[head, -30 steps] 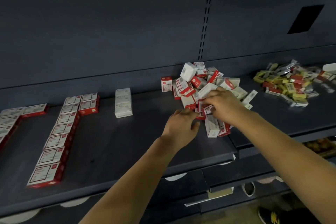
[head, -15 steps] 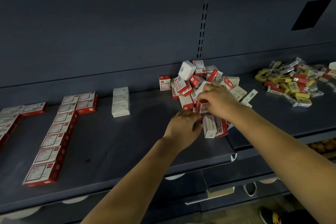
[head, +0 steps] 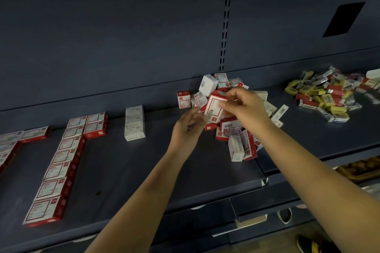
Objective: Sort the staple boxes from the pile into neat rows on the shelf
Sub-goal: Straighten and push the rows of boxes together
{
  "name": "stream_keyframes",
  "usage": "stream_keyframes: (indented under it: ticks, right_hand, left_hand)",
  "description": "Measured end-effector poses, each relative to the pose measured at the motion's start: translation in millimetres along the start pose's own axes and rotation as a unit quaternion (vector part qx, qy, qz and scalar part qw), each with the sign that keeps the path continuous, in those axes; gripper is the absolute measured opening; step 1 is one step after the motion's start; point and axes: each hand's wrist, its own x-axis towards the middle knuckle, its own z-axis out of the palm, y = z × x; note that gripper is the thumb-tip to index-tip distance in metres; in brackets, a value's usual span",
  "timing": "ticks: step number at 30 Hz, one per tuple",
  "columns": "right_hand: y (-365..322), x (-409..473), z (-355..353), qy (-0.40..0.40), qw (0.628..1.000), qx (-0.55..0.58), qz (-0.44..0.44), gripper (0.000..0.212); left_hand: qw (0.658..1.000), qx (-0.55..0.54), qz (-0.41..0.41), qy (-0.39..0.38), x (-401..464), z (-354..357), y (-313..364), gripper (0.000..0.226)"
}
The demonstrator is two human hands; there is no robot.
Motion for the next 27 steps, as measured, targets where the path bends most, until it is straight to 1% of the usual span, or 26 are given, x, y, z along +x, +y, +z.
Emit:
stream_keyframes:
  ticks: [2,5,8,10,13,18,22,24,27]
  right_hand:
    - [-1,-2,3,-0.005,0.995,0.09,0.045,0.006]
    - [-1,-5,11,-0.013,0.974,0.202,0.1,0.003]
    - [2,-7,20,-0.015,0.944,0.294,0.149,0.004]
    - [4,-9,25,-0.018,0.922,0.348,0.172,0.003]
    - [4,-13,32,-0.027,0.895,0.401,0.195,0.003]
    - [2,-19,43,-0.068,0.879,0.423,0.208,0.012]
    - [3,-22,45,-0.08,0.874,0.431,0.209,0.013]
    - [5,-21,45,-0.085,0.885,0.406,0.211,0.012]
    - [7,-18,45,-0.079,0.915,0.332,0.216,0.02]
  left_hand:
    - [0.998,-0.063,-0.004,0.003,1,-6,3,0.016]
    - [0.988,-0.147,-0.041,0.014,3,-15,3,0.017]
    - [0.971,-0.224,-0.075,0.034,4,-24,0,0.021]
    - [0.963,-0.253,-0.078,0.042,3,-29,-1,0.02]
    - [0.958,-0.267,-0.082,0.056,2,-35,-3,0.019]
    - [0.956,-0.269,-0.084,0.079,-1,-44,-1,0.024]
    - [0.959,-0.259,-0.079,0.089,-4,-48,2,0.016]
    - [0.959,-0.255,-0.073,0.099,-5,-49,3,0.016]
    - [0.966,-0.227,-0.063,0.106,-3,-51,4,0.021]
